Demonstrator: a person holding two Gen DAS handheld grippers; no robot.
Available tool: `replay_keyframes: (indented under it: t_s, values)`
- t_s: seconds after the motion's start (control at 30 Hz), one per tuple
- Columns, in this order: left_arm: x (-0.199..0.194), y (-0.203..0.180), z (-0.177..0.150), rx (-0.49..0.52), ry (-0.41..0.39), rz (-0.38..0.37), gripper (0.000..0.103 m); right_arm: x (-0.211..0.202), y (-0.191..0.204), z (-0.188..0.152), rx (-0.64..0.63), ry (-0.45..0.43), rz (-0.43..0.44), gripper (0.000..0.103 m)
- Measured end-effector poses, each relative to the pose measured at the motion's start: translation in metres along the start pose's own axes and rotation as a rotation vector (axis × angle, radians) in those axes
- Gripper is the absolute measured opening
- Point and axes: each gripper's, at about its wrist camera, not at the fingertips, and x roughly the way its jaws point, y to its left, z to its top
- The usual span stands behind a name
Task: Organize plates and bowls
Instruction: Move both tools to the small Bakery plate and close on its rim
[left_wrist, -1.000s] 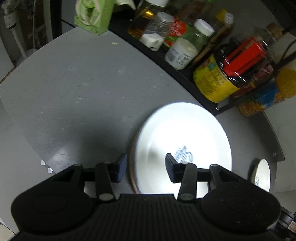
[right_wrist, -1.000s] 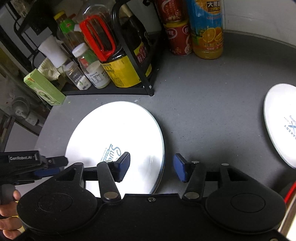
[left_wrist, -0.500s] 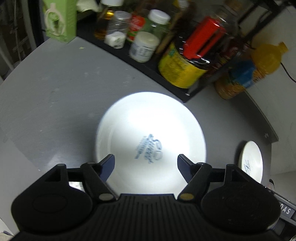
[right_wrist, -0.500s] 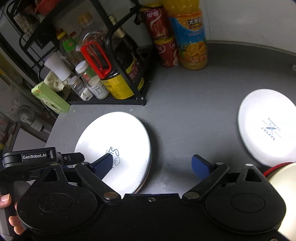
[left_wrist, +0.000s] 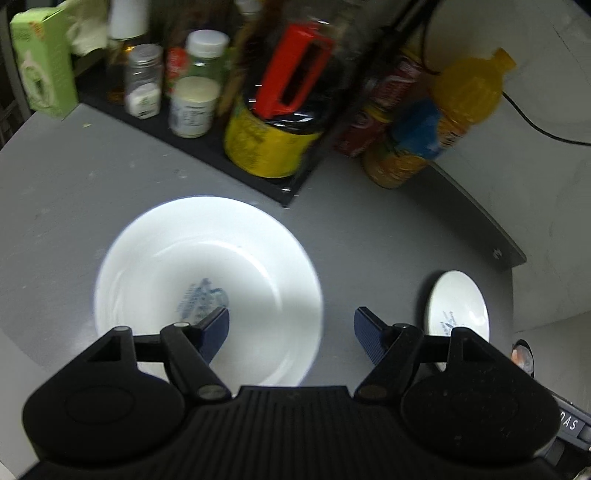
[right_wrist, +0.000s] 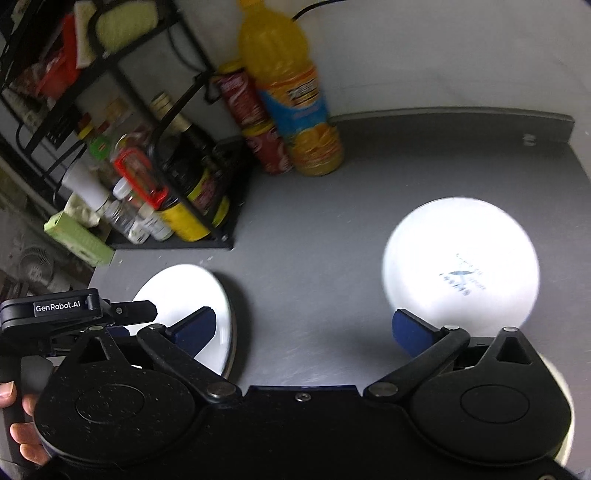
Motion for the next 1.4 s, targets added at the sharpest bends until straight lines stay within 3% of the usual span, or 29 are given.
replay_keyframes:
  t_s: [0.73, 1.07, 1.2, 1.3, 1.4]
  values:
    - [0.049, -0.114, -0.010, 0.149, 0.098, -0.074, 0.073, -0.025, -0.102, 0.016, 0.139, -0.048, -0.085, 0.101]
    - [0.094, -0.157, -0.014, 0.162, 0.156, -0.106, 0.072, -0.013, -0.162, 0.019, 0.238, -0.001, -0.091, 0.089]
    - [0.113, -0.170, -0.016, 0.157, 0.175, -0.118, 0.069, -0.002, -0.182, 0.017, 0.278, 0.035, -0.071, 0.073]
    - [0.125, -0.175, -0.019, 0.142, 0.179, -0.124, 0.066, 0.005, -0.195, 0.016, 0.292, 0.055, -0.067, 0.068]
    - [0.139, -0.176, -0.020, 0.133, 0.191, -0.117, 0.057, 0.013, -0.207, 0.016, 0.308, 0.075, -0.058, 0.058]
